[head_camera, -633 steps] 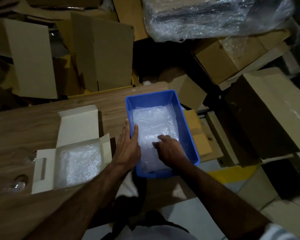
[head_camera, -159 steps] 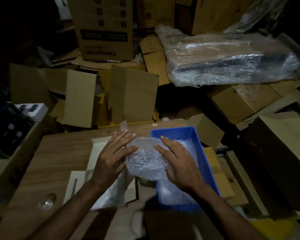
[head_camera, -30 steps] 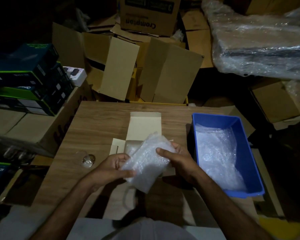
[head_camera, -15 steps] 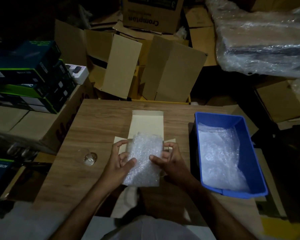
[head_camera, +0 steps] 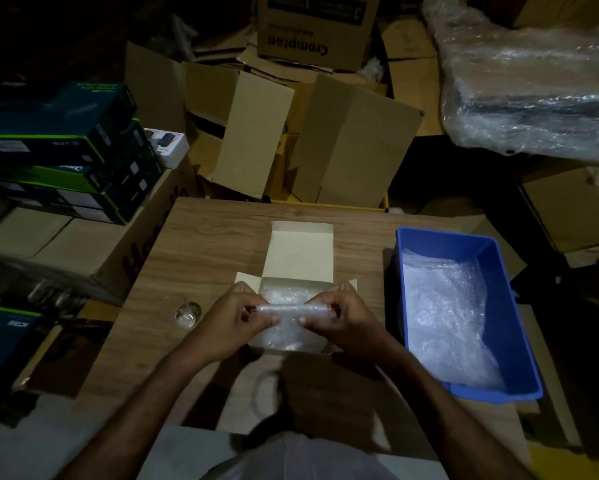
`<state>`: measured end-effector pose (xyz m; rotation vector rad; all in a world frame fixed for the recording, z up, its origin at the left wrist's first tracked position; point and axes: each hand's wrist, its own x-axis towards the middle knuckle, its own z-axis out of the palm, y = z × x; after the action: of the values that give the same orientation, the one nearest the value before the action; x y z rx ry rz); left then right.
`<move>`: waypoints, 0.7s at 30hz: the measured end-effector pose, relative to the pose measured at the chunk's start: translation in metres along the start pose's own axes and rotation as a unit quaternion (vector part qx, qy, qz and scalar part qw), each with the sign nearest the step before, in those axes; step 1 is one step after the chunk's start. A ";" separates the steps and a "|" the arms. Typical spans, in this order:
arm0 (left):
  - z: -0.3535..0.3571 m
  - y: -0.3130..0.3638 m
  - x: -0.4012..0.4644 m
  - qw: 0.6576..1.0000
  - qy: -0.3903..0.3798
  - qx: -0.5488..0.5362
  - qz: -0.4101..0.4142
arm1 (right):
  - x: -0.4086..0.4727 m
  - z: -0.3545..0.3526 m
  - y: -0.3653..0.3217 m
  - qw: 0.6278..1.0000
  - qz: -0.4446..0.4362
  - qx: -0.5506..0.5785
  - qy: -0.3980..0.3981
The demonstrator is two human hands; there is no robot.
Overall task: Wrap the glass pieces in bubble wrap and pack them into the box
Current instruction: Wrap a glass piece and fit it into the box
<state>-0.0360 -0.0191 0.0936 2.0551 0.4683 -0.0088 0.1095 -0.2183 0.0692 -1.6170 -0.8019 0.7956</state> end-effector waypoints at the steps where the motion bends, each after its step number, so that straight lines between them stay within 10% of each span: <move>1: -0.001 0.000 0.000 0.999 0.001 -0.049 -0.004 | 0.002 0.000 -0.002 1.000 0.005 0.018 0.003; 6: 0.007 0.003 -0.006 0.962 -0.024 -0.266 -0.056 | 0.003 0.007 -0.002 0.980 0.044 0.195 -0.026; 11: 0.018 -0.012 -0.007 0.955 0.043 -0.292 -0.038 | 0.008 0.021 0.010 0.986 0.038 0.165 0.009; 18: 0.006 -0.046 -0.014 0.878 -0.070 -0.461 -0.111 | 0.009 0.022 0.022 0.996 -0.027 0.085 0.014; 21: 0.005 -0.056 -0.016 0.911 -0.029 -0.402 -0.089 | 0.013 0.027 0.022 0.998 -0.016 0.063 -0.004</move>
<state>-0.0686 -0.0038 0.0475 1.1948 0.5134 0.0123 0.0954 -0.1969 0.0422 -1.4863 -0.7651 0.8141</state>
